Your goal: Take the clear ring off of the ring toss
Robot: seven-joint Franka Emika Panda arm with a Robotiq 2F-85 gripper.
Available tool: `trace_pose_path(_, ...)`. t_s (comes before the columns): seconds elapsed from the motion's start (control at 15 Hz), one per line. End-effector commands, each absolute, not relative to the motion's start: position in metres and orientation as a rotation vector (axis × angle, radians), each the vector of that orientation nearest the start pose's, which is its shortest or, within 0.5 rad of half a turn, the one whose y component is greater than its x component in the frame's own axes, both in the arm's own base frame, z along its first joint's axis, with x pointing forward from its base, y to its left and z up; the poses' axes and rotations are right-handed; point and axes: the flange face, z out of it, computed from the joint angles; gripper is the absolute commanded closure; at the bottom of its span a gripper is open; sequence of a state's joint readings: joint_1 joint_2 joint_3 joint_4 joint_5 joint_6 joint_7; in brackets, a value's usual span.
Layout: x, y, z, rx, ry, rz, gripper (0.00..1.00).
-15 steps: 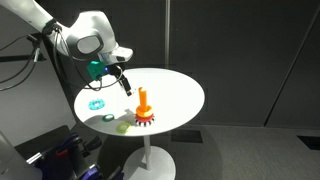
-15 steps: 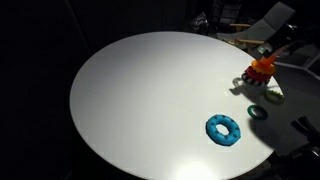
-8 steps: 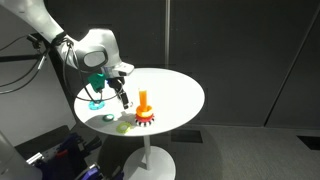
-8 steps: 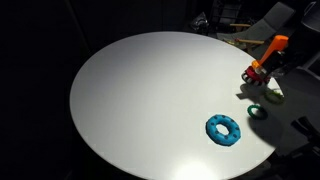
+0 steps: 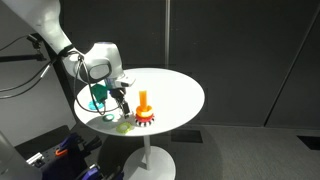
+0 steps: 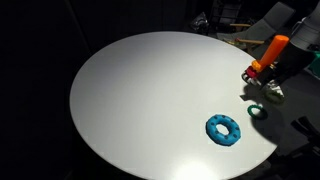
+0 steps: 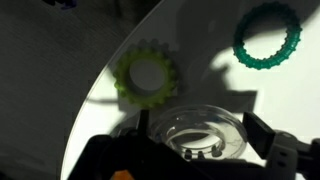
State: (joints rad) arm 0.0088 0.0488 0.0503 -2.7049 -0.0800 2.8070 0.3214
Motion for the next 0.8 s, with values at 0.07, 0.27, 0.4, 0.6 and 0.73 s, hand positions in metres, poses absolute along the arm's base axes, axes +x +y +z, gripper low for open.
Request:
trace_pose_path(0.07,0.418,0.019,0.204,-3.177,0.302,-0.060,0.00)
trace_pose_path(0.27,0.419,0.013,0.200,-3.191,0.295,-0.025,0.00)
trace_pose_path(0.4,0.420,0.012,0.202,-3.203,0.287,0.016,0.00)
trace_pose_path(0.6,0.421,0.013,0.210,-3.216,0.267,0.108,0.00)
trace_pose_path(0.73,0.423,0.013,0.219,-3.234,0.243,0.187,0.00)
